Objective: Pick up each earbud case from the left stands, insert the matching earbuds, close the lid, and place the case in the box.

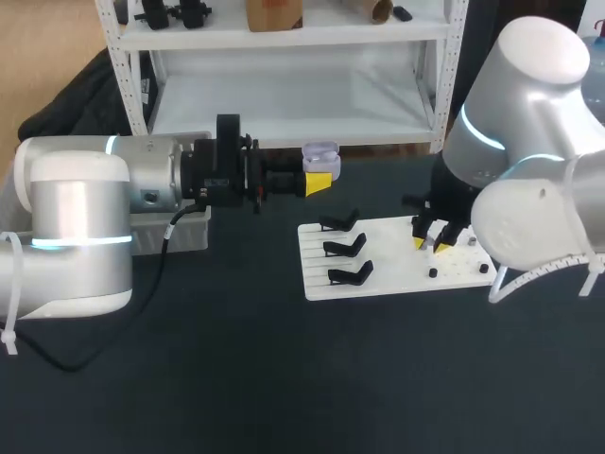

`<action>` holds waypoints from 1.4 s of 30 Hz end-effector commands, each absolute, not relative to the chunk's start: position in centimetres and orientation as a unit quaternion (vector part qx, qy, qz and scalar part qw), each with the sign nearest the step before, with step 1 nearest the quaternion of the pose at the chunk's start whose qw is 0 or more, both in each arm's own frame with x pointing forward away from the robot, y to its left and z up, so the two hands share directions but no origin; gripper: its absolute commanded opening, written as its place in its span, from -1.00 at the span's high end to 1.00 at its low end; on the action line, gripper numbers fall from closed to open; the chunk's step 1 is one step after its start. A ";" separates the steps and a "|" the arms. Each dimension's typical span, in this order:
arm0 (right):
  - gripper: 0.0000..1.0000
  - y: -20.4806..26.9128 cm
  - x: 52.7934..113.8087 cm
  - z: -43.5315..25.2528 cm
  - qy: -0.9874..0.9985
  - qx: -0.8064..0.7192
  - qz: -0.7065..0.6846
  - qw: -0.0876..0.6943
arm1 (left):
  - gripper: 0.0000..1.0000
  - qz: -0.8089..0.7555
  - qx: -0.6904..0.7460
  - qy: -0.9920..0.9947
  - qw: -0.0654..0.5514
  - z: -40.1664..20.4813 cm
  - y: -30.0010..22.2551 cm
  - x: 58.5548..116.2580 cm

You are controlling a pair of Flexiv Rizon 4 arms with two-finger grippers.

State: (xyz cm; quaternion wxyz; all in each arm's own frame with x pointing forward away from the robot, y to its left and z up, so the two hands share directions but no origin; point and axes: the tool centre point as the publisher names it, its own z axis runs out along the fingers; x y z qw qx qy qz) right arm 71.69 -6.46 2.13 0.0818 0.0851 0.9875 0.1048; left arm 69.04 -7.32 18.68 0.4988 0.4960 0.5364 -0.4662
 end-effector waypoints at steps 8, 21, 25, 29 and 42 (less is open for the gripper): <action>1.00 -6.5 71.6 2.1 0.988 0.087 0.103 0.079 | 1.00 -0.466 0.495 0.536 0.500 18.6 -7.3 69.0; 1.00 -6.1 69.5 7.7 0.990 0.084 0.083 0.079 | 1.00 -0.466 0.495 0.536 0.500 18.6 -7.3 69.0; 1.00 -6.1 67.7 11.3 0.994 0.045 0.057 0.078 | 1.00 -0.466 0.495 0.536 0.500 18.6 -7.3 69.0; 1.00 -6.0 65.7 14.5 0.997 -0.010 0.026 0.067 | 1.00 -0.466 0.495 0.536 0.500 18.6 -7.3 69.0; 1.00 -2.9 60.7 22.3 0.994 -0.083 0.035 0.067 | 1.00 -0.466 0.495 0.536 0.500 18.6 -7.3 69.0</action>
